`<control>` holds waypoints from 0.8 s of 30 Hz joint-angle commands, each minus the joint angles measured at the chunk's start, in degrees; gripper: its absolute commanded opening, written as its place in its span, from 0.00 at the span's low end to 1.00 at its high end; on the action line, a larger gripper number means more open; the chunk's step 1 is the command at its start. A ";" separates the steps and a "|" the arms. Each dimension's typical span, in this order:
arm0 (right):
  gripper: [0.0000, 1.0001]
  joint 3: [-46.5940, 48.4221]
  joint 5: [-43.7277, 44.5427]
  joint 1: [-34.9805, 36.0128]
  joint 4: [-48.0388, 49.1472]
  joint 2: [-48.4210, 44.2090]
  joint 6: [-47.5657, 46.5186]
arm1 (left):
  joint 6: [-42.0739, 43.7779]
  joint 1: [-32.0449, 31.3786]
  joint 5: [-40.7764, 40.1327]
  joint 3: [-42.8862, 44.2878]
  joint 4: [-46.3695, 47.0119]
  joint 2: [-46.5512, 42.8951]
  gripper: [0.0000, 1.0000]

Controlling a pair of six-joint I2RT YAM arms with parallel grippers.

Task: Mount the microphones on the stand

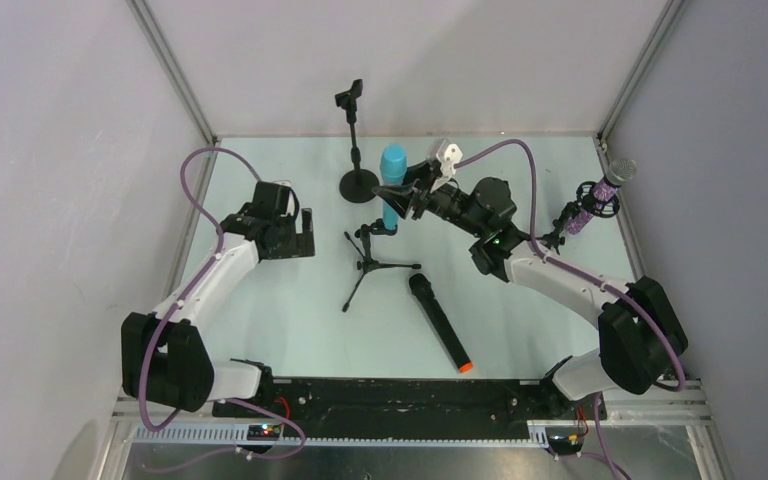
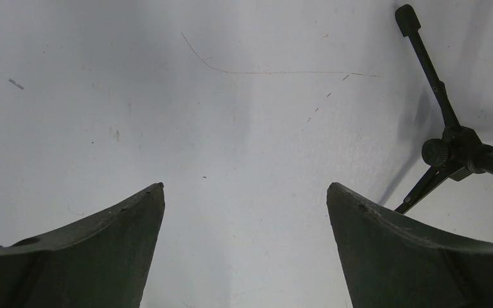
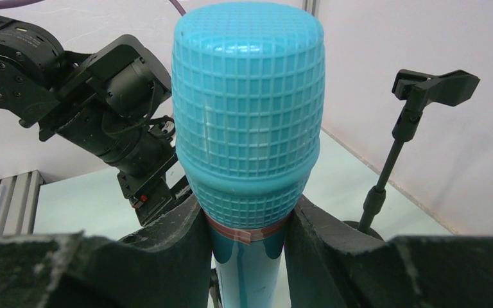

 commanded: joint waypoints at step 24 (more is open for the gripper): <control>0.00 -6.12 0.92 0.80 12.25 3.08 0.43 | 0.95 -0.21 -0.66 0.55 1.64 -0.33 1.00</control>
